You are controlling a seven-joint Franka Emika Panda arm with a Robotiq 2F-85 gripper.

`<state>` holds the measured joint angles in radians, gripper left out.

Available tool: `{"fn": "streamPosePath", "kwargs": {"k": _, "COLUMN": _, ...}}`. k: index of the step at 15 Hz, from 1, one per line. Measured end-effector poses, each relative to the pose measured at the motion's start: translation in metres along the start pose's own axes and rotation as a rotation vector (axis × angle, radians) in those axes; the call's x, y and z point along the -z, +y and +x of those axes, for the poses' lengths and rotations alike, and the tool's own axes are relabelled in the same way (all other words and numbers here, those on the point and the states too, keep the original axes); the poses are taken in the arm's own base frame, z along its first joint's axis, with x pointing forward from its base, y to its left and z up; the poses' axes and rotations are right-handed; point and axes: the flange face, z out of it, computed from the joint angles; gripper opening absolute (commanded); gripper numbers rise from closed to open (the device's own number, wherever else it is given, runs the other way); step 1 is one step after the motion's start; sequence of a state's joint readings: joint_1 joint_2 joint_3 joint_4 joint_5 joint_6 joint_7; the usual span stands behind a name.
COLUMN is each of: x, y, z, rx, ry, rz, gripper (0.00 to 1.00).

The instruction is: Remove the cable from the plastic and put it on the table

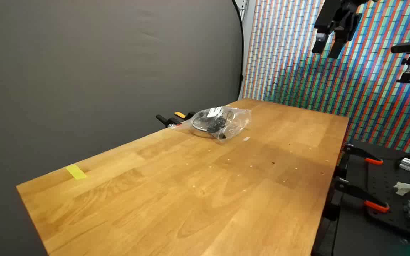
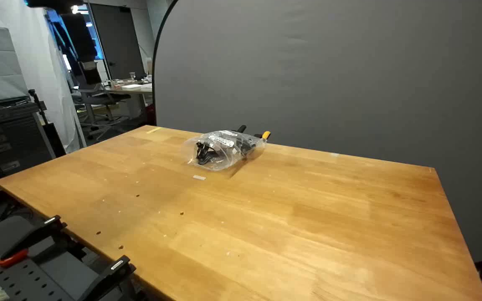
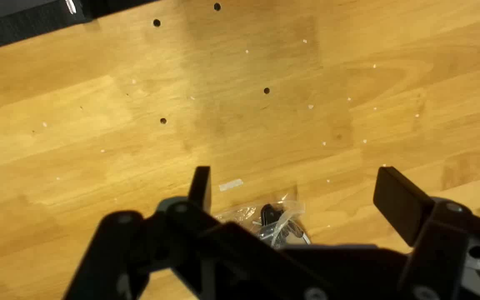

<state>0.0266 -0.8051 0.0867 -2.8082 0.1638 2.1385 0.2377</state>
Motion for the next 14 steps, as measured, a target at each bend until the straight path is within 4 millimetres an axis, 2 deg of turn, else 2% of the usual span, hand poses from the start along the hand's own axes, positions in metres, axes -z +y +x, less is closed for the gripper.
{"fn": "streamPosePath", "kwargs": {"k": 3, "x": -0.006, "y": 0.001, "z": -0.002, "rx": -0.002, "ry": -0.023, "rz": -0.006, "gripper": 1.0}}
{"fn": "streamPosePath", "kwargs": {"k": 10, "x": -0.007, "y": 0.001, "z": 0.001, "rx": -0.001, "ry": -0.028, "rz": -0.01, "gripper": 1.0}}
{"fn": "streamPosePath", "kwargs": {"k": 14, "x": -0.032, "y": 0.004, "z": 0.019, "rx": 0.005, "ry": -0.014, "rz": -0.042, "gripper": 1.0}}
